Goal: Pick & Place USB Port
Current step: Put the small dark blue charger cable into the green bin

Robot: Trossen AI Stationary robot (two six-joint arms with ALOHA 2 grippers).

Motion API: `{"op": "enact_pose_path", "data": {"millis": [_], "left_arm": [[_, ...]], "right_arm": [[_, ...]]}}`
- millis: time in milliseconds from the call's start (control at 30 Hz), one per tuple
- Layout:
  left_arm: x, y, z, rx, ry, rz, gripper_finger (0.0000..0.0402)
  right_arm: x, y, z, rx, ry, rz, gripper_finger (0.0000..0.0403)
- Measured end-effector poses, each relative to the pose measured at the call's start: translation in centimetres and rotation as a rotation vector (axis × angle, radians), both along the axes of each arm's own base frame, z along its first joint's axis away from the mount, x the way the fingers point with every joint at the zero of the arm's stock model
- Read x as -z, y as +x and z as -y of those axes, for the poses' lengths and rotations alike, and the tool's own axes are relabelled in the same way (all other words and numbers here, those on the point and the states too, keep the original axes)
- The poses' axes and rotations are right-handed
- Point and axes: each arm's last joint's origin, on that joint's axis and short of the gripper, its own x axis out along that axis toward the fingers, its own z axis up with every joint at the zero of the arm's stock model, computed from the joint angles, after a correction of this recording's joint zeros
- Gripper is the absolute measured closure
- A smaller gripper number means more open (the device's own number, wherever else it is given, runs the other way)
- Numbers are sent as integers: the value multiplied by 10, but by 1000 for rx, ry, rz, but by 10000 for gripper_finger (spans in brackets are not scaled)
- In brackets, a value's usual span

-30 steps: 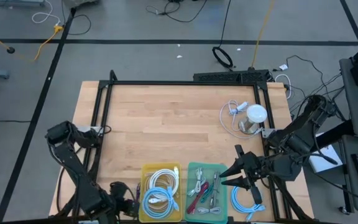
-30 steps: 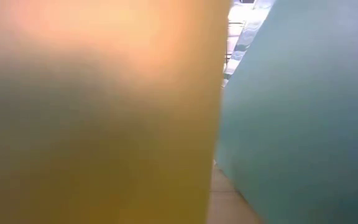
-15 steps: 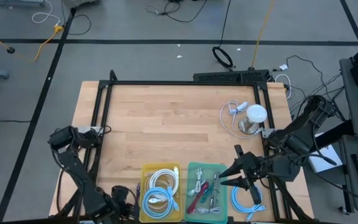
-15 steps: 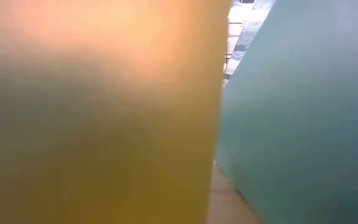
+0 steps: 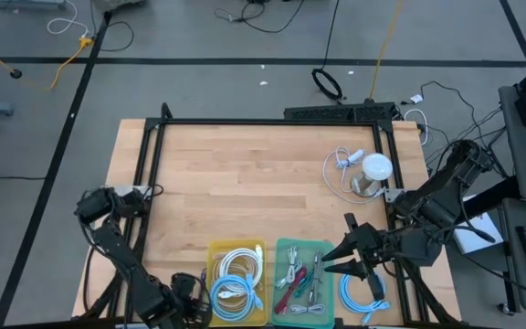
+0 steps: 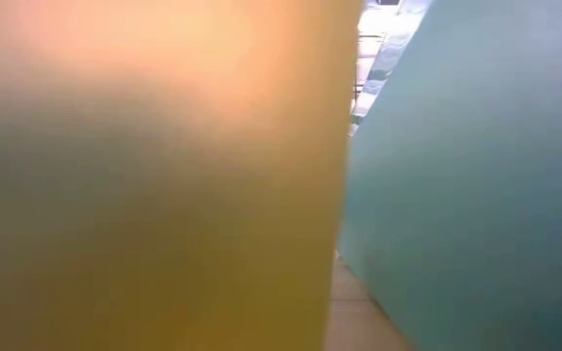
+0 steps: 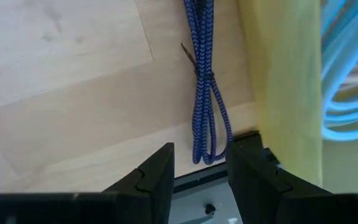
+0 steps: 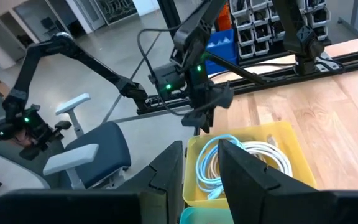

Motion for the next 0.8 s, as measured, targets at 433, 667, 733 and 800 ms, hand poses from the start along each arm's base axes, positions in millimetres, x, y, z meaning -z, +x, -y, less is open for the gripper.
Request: {"op": "enact_pose_path", "data": {"millis": [433, 667, 733, 800], "left_arm": [[34, 9, 8, 1, -37, -118, 257], [39, 10, 11, 4, -39, -110, 371], [38, 10, 12, -12, -34, -80, 387], [34, 10, 12, -34, -26, -28, 394]], "right_arm": [[0, 0, 0, 3, 19, -4, 310], [0, 0, -1, 2, 18, -3, 310], [0, 0, 0, 2, 18, -3, 310], [0, 0, 0, 2, 17, -4, 310]]}}
